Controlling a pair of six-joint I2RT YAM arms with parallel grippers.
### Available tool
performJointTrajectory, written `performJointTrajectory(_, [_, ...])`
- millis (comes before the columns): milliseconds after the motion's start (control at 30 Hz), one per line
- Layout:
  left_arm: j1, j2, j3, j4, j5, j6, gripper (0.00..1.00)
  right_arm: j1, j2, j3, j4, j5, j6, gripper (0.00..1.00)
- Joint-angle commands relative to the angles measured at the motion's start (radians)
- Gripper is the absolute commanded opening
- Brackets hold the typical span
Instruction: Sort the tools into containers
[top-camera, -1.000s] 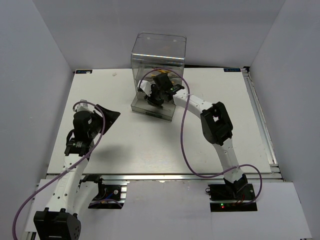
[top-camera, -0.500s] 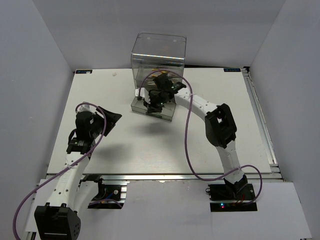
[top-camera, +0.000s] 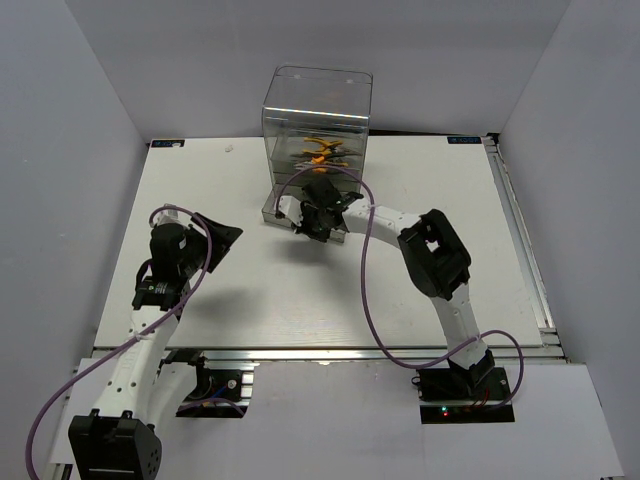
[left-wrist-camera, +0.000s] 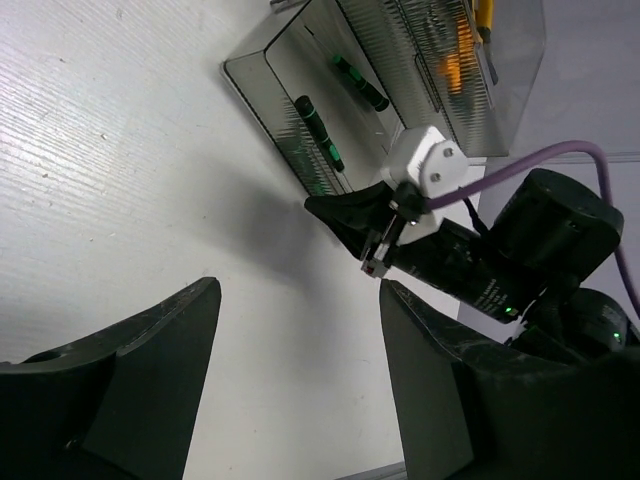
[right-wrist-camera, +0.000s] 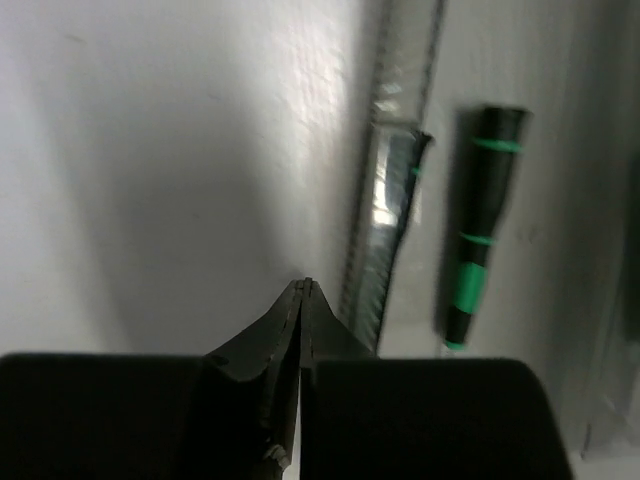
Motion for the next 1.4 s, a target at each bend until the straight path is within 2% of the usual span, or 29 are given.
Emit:
performJointTrajectory(0, [-0.002, -0.022, 0.01, -0.011, -0.011, 0.003, 0.75, 0.011, -0.028, -0.048, 0.187, 0.251, 0.011, 0.09])
performJointTrajectory(33, [-0.002, -0.022, 0.01, -0.013, -0.014, 0.003, 0.75, 0.011, -0.03, -0.058, 0.238, 0.285, 0.0, 0.19])
performJointTrajectory(100, [-0.001, -0.025, 0.003, -0.011, -0.016, 0.0, 0.75, 0.005, -0.039, -0.086, 0.271, 0.326, -0.031, 0.29])
performJointTrajectory(133, [-0.002, -0.025, 0.0, -0.01, -0.014, -0.002, 0.75, -0.005, -0.041, -0.094, 0.299, 0.331, -0.049, 0.37])
performJointTrajectory(200, [-0.002, -0.023, -0.003, -0.007, -0.013, -0.003, 0.75, -0.014, -0.041, -0.091, 0.302, 0.328, -0.063, 0.44])
performJointTrajectory(233, [-0.002, -0.022, -0.002, -0.005, -0.013, -0.002, 0.75, -0.021, -0.039, -0.091, 0.305, 0.328, -0.074, 0.52])
performJointTrajectory(333, [-0.002, -0.016, -0.003, -0.001, -0.008, 0.0, 0.75, -0.034, -0.03, -0.072, 0.313, 0.299, -0.089, 0.65])
performJointTrajectory(533, [0.0, -0.003, -0.002, 0.002, -0.002, 0.003, 0.75, -0.049, 0.02, -0.006, 0.316, 0.247, -0.143, 0.78])
performJointTrajectory(700, [-0.002, -0.009, 0.001, -0.007, -0.009, 0.004, 0.76, -0.063, 0.053, 0.031, 0.349, 0.274, -0.166, 0.89])
performJointTrajectory(933, [-0.001, -0.008, 0.004, -0.008, -0.006, 0.007, 0.76, -0.081, 0.024, 0.015, 0.314, 0.242, -0.17, 0.89])
performJointTrajectory(1033, [-0.002, -0.005, 0.012, 0.013, 0.009, 0.027, 0.79, -0.081, -0.056, -0.018, 0.213, 0.083, -0.175, 0.89])
performJointTrajectory(1100, [-0.001, -0.006, 0.018, 0.03, 0.033, 0.053, 0.85, -0.083, -0.111, -0.07, 0.19, -0.03, -0.163, 0.89])
performJointTrajectory(1233, [-0.002, -0.014, 0.036, 0.099, 0.081, 0.112, 0.91, -0.098, -0.231, -0.04, 0.089, -0.146, -0.008, 0.9])
performJointTrajectory(1367, [-0.002, 0.001, 0.061, 0.154, 0.153, 0.17, 0.97, -0.164, -0.303, 0.014, 0.024, -0.199, 0.084, 0.89])
